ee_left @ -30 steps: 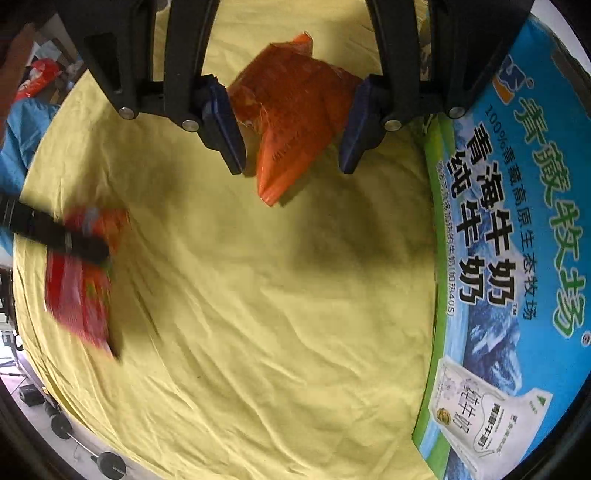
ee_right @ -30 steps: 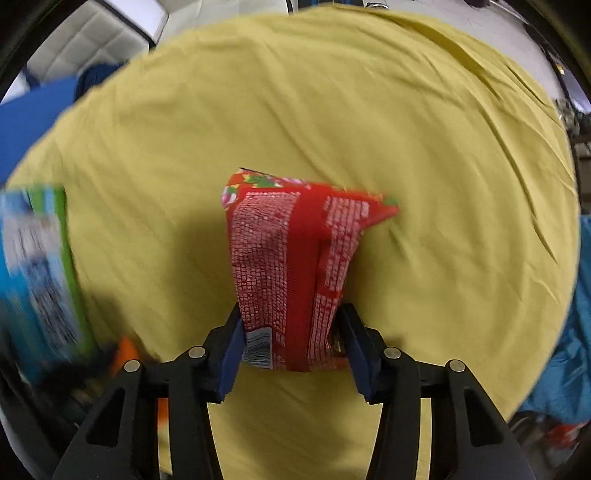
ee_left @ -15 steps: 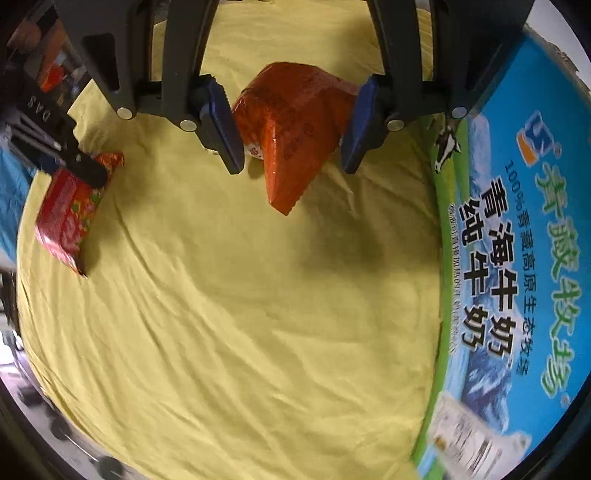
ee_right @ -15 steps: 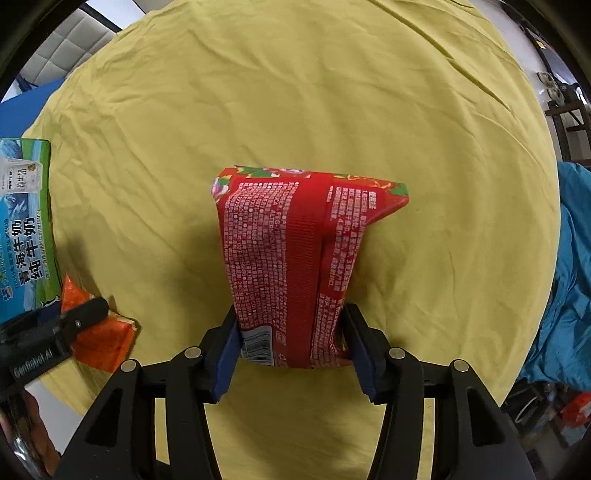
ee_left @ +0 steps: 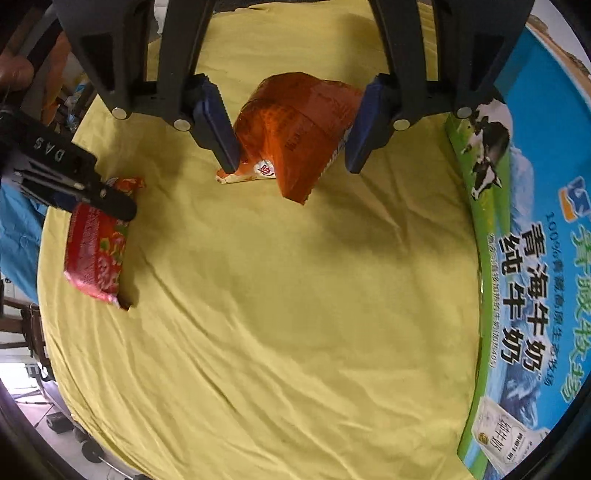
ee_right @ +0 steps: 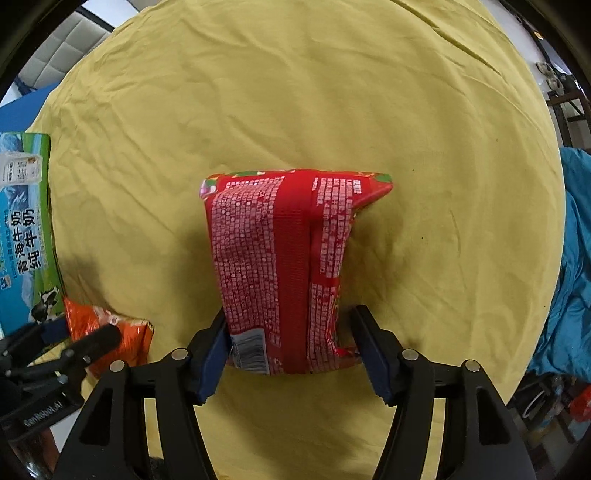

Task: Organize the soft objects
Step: 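Lift both bags and carry them over the cardboard box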

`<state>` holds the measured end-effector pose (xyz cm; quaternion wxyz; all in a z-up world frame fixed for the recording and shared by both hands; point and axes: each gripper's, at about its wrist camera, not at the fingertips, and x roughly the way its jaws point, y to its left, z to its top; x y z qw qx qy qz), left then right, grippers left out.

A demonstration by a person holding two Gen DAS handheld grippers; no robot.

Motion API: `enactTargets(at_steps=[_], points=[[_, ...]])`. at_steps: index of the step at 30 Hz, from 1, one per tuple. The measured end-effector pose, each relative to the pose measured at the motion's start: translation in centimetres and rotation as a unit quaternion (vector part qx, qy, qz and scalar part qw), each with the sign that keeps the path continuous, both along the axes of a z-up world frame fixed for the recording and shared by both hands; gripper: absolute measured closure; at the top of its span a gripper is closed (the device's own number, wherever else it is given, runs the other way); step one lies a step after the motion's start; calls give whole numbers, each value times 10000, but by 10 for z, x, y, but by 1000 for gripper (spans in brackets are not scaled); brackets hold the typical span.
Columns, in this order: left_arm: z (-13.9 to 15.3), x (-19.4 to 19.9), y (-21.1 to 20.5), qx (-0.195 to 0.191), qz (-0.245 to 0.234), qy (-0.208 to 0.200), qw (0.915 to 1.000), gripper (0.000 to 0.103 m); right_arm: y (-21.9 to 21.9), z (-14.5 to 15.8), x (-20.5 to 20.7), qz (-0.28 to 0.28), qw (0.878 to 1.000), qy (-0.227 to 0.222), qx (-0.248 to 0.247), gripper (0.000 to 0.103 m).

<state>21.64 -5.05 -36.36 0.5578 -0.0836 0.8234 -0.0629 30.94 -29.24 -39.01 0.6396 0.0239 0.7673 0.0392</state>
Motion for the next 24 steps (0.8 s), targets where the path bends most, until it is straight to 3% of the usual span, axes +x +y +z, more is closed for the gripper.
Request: enactTargets(at_steps=[3, 5, 7, 10, 19, 24], points=[[-4, -12, -5, 26, -162, -21, 9999, 46, 2, -5, -7, 52, 9999, -85, -54, 39], [-1, -17, -16, 91, -272, -148, 9995, 53, 4, -4, -8, 113, 9998, -127, -102, 41], [1, -20, -37, 167, -424, -235, 9987, 58, 4, -10, -19, 148, 9997, -167, -115, 49], [10, -29, -61, 327, -592, -471, 9966, 69, 4, -8, -23, 145, 9997, -189, -69, 52], [31, -33, -63, 272, -527, -755, 9954, 71, -1, 17, -43, -8, 9990, -392, 230, 54], [51, -35, -52, 331, -333, -1173, 9920, 71, 4, 42, -58, 13, 9976, -579, 373, 54]])
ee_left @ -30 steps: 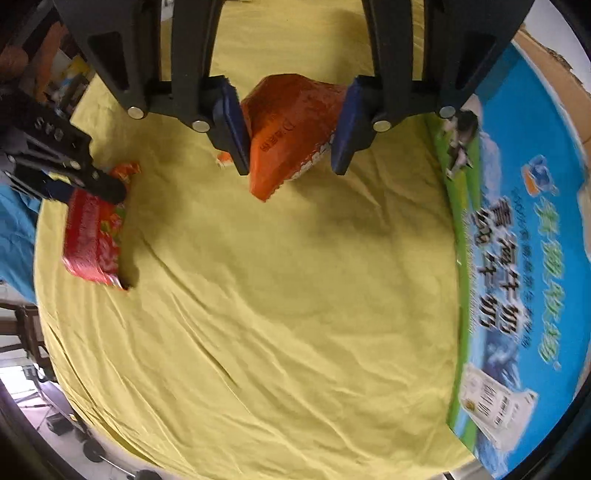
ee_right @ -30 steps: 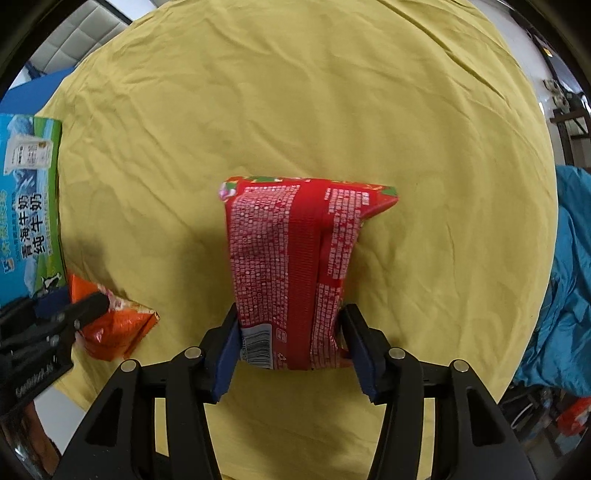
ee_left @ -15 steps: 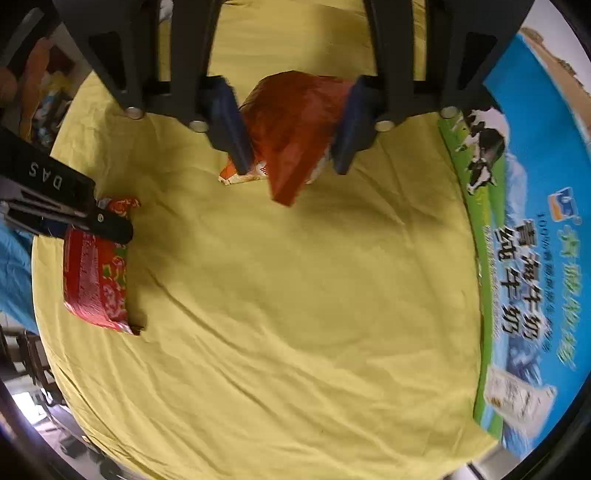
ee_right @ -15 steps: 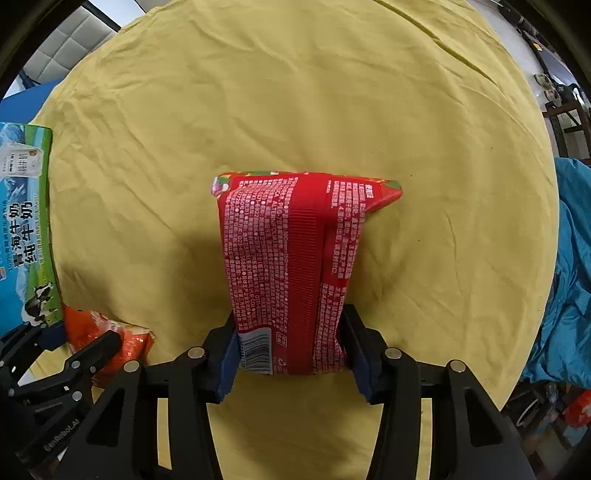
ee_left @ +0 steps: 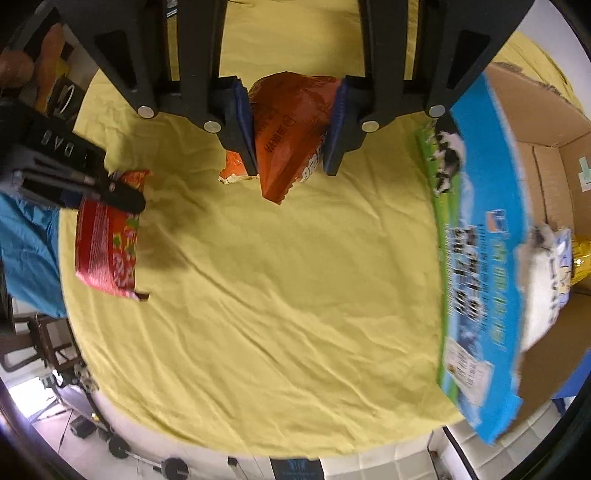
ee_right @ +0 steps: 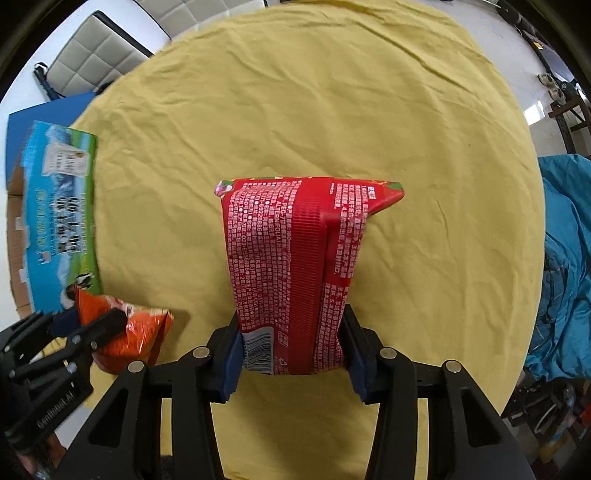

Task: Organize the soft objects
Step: 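Lift both bags and carry them over the cardboard box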

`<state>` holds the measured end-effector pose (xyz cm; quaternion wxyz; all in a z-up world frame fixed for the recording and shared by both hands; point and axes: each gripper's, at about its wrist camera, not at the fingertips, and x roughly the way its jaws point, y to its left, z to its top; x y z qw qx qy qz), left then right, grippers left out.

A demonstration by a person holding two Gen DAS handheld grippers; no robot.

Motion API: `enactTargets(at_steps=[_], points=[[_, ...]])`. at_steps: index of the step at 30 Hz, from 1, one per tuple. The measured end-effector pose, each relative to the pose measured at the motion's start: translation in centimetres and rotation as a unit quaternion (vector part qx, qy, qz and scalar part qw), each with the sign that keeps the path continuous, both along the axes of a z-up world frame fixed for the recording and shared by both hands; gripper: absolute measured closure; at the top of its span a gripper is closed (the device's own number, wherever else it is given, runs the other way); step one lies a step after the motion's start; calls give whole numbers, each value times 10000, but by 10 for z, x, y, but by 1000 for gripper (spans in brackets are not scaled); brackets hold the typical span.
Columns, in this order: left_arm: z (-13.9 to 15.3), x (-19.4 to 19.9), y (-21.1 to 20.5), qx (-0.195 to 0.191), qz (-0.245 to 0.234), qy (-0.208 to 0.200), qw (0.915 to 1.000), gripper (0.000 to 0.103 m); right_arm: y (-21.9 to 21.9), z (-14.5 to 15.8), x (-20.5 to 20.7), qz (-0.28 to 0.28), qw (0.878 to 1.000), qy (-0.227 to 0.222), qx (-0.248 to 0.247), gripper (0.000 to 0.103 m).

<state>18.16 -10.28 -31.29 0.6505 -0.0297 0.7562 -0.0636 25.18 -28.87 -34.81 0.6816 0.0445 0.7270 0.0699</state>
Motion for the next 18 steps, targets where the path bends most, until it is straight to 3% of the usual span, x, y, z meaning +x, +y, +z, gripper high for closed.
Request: enactTargets(at_steps=[1, 2, 3, 18], points=[[1, 3, 10, 11, 23, -79, 10000, 71, 2, 6, -2, 6, 10000, -46, 18, 54], [8, 4, 11, 161, 98, -532, 9984, 71, 4, 15, -1, 8, 10000, -86, 37, 54], [15, 4, 12, 184, 88, -630, 9978, 71, 7, 23, -3, 16, 9999, -147, 66, 54], [109, 23, 64, -199, 194, -1693, 9852, 71, 74, 133, -22, 265, 9953, -890, 272, 55]])
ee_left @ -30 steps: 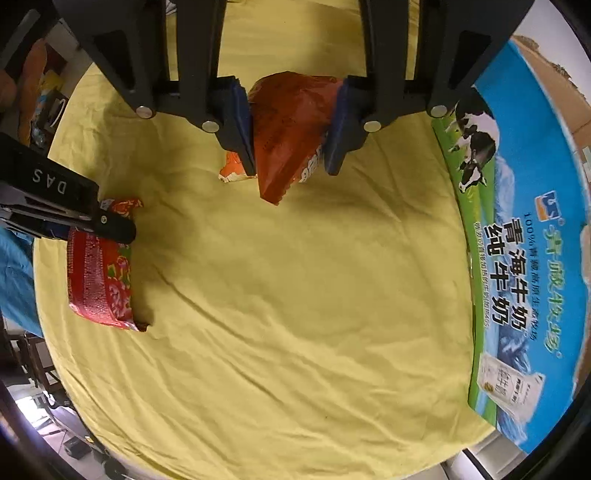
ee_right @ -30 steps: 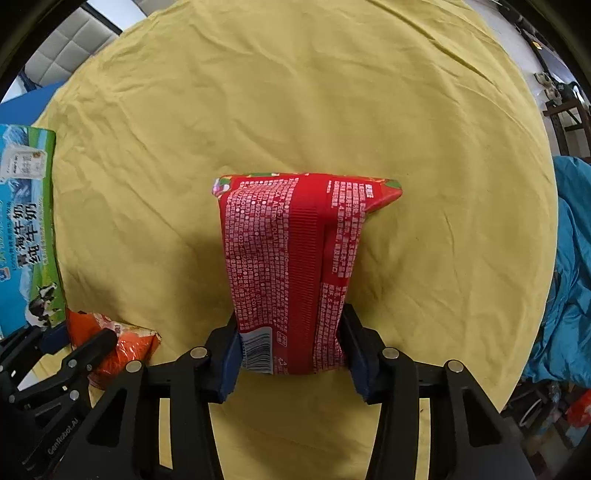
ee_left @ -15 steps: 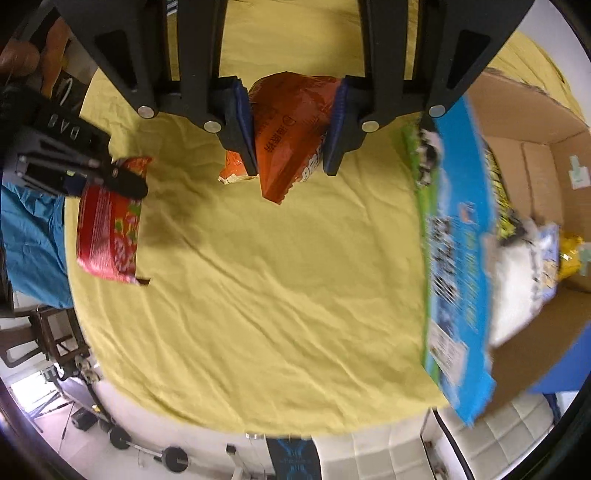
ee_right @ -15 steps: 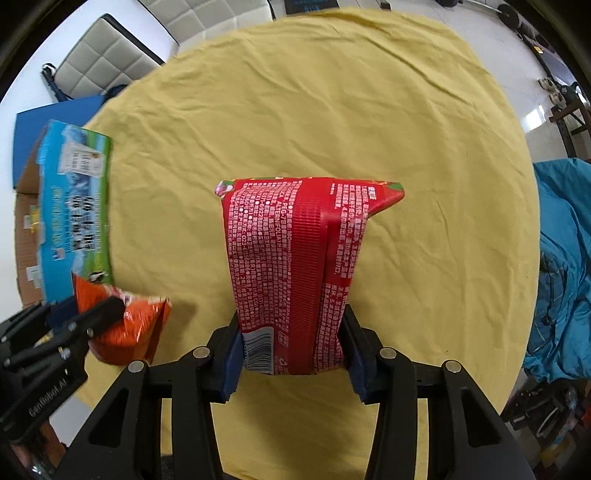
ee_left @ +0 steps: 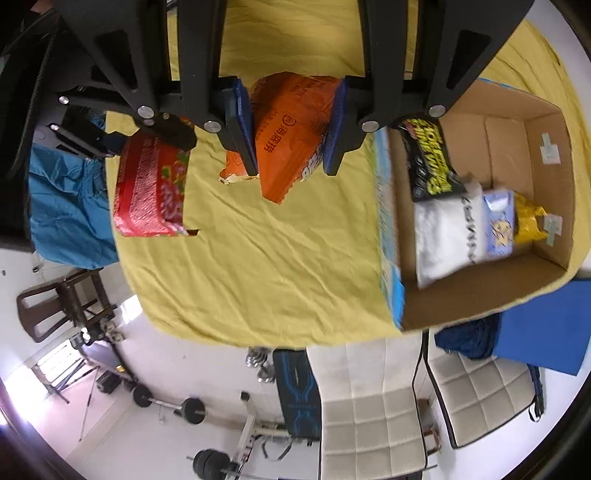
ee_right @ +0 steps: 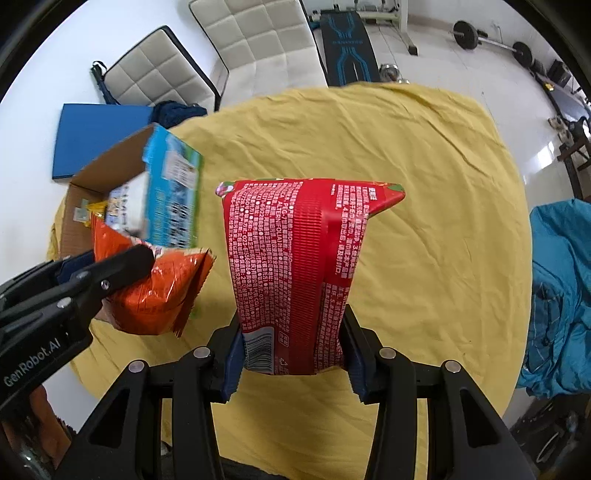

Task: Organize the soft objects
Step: 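Lift both bags and carry them over the cardboard box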

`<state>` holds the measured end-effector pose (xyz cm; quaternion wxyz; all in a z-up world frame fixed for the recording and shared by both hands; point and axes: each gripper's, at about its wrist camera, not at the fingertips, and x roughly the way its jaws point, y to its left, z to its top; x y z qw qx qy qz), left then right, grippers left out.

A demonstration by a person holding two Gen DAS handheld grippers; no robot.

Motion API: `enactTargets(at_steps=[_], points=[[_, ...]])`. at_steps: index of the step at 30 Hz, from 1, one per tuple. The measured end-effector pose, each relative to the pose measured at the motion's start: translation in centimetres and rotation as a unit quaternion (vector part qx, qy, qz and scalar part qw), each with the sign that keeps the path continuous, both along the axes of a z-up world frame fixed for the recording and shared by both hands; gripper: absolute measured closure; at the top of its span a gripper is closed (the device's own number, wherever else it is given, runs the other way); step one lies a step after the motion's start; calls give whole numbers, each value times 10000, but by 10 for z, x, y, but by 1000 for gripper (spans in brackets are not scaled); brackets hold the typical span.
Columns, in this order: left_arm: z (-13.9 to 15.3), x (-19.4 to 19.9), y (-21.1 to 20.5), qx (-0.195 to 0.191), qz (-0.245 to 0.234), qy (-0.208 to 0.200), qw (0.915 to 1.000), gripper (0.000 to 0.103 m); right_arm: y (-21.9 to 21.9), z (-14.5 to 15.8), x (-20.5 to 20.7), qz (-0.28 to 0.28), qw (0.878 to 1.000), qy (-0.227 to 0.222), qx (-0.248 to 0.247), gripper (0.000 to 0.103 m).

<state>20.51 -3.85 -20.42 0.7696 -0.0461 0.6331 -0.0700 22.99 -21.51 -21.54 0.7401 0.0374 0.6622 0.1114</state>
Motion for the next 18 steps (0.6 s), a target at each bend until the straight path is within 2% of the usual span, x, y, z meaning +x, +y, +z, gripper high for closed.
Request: enactTargets(at_steps=[5, 9, 16, 18], points=[[36, -3, 33, -98, -111, -287, 9995, 71, 41, 26, -4, -94, 9997, -222, 58, 55], [52, -4, 67, -138, -84, -426, 9990, 71, 81, 43, -8, -108, 9992, -337, 177, 55], [74, -14, 147, -43, 184, -578, 9982, 71, 157, 55, -12, 110, 9980, -407, 467, 55], [74, -16, 175, 36, 431, -626, 9971, 71, 180, 52, -12, 226, 9977, -378, 523, 55]])
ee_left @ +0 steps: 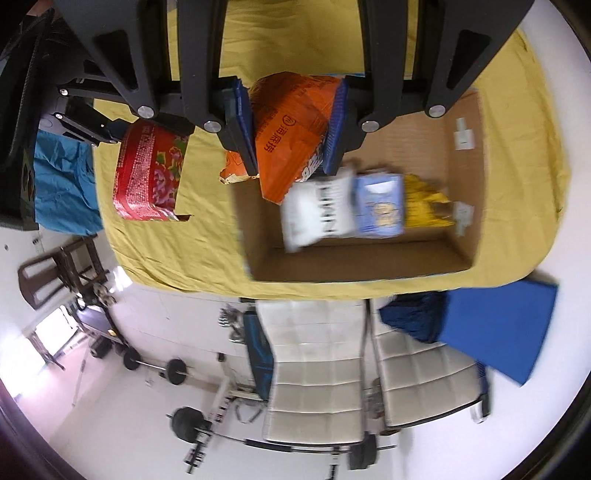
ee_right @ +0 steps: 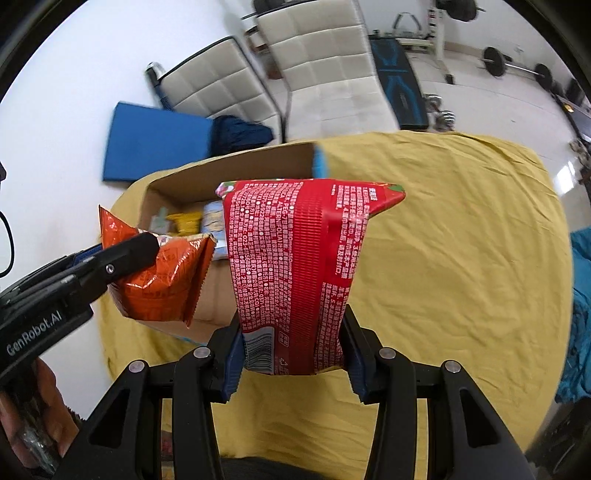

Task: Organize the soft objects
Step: 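Lift both bags and carry them over the cardboard box, then lower both bags into the box and open both tools to release them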

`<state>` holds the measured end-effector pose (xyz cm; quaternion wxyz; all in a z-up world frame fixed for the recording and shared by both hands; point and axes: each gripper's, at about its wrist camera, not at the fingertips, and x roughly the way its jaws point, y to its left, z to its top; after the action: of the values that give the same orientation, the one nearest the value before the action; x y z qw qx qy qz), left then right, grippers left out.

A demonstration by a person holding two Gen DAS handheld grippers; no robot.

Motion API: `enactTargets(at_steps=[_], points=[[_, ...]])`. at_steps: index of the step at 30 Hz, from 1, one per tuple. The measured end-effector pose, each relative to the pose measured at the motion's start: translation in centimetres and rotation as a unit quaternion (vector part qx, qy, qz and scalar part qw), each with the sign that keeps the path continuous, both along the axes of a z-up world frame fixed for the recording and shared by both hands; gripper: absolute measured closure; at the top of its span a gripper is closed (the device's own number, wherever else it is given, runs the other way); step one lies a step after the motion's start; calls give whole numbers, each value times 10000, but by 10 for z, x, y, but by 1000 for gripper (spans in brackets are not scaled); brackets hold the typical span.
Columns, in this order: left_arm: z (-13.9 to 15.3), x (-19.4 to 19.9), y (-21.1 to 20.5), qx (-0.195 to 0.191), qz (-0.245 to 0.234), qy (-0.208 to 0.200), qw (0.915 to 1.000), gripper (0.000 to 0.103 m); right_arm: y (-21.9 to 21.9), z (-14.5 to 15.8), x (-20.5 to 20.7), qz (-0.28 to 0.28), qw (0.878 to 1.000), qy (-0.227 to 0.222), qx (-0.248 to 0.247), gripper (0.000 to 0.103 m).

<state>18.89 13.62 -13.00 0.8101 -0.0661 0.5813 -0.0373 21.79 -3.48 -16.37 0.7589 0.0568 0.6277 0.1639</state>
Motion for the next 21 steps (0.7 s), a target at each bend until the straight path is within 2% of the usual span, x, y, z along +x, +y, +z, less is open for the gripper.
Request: enactTargets(at_steps=[4, 8, 10, 16, 21], points=[[-9, -4, 50, 104, 292, 82, 9995, 71, 49, -15, -1, 277, 9995, 124, 13, 55], [-31, -8, 89, 98, 577, 253, 9980, 71, 91, -47, 1, 487, 9982, 335, -68, 55], [-50, -8, 104, 104, 725, 407, 9965, 71, 107, -65, 2, 556, 9973, 455, -131, 55], [-112, -8, 138, -216, 1166, 956, 9883, 71, 142, -126, 9, 599, 9937, 929, -196, 55], [-145, -8, 151, -258, 1344, 1226, 9830, 71, 163, -160, 11, 584, 9908, 1192, -267, 55]])
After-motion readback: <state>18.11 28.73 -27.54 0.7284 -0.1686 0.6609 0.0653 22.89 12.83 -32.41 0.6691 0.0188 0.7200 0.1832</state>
